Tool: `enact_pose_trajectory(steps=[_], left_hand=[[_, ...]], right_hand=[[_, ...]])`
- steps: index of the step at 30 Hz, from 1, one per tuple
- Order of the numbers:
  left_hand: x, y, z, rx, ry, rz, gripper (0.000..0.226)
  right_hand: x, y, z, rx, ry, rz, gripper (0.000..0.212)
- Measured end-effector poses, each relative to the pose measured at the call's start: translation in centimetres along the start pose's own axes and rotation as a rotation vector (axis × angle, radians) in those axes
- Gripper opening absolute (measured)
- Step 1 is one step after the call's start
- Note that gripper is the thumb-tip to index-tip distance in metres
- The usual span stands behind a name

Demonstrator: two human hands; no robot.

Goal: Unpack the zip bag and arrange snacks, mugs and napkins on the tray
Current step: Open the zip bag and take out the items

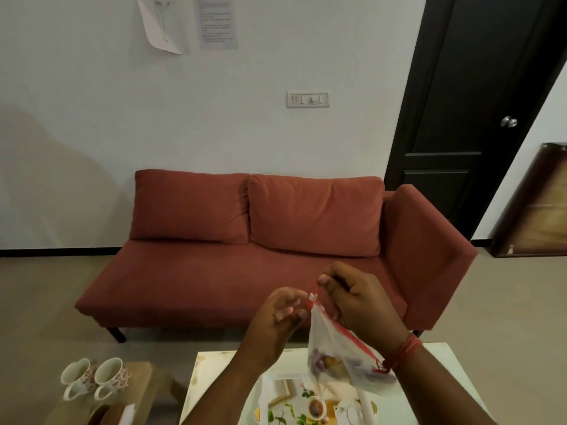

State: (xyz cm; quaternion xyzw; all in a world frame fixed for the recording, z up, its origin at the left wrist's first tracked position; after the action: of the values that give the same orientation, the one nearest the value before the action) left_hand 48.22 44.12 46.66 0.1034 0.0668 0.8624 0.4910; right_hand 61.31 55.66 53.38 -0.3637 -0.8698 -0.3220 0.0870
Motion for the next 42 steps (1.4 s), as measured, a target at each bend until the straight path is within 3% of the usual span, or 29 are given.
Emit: enact_pose_trajectory(steps=[7,13,18,20,29,35,40,42], left_hand=[[1.6,-2.1,2.0,-0.085,0.027,0.029,0.008],[1.6,-1.2,2.6,-0.054,-0.119,0.133,0.014],[1.1,-1.8,3.7,0.009,-0.185,0.104,0.017],[1.0,-2.3,4.1,0.054,-0.201,0.090,0.019],[0.9,-1.2,5.5,0.186,-0.337,0.158,0.017],[0.9,1.4,6.0,0.108,-0.337,0.301,0.016],[1.2,5.6,6.3,-0.100,-0.257,0.568,0.014],[1.0,7.3,6.6,-0.095,-0.256,0.602,0.019]], right_hand=[[0.4,2.4,-0.2,0.121,-0.035,-0.011,0.019],[0.1,5.0,2.0,-0.065,-0.098,-0.043,0.016],[-0.1,3.8,2.0,-0.194,0.019,-0.199,0.005],[0.0,2.4,1.3,-0.216,0.113,-0.224,0.011],[0.5,0.7,0.3,-0.170,0.218,-0.035,0.019],[0.8,2.2,1.0,-0.180,0.187,-0.027,0.020],[0.5,4.9,3.8,-0.193,0.100,0.007,0.016],[0.2,5.9,4.7,-0.227,0.059,0.004,0.016]])
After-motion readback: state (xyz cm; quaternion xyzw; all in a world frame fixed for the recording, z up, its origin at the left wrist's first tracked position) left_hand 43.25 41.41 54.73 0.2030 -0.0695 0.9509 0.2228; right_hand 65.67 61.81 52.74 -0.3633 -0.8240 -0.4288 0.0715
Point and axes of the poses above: each hand's wrist, its own x-axis towards the middle knuckle, its own y-axis out of the back of the hand, z = x × y, the point moved 2 cm from there along x, towards the middle knuckle, and after that the axes turned 1 degree about y, right-handed, at the moved point
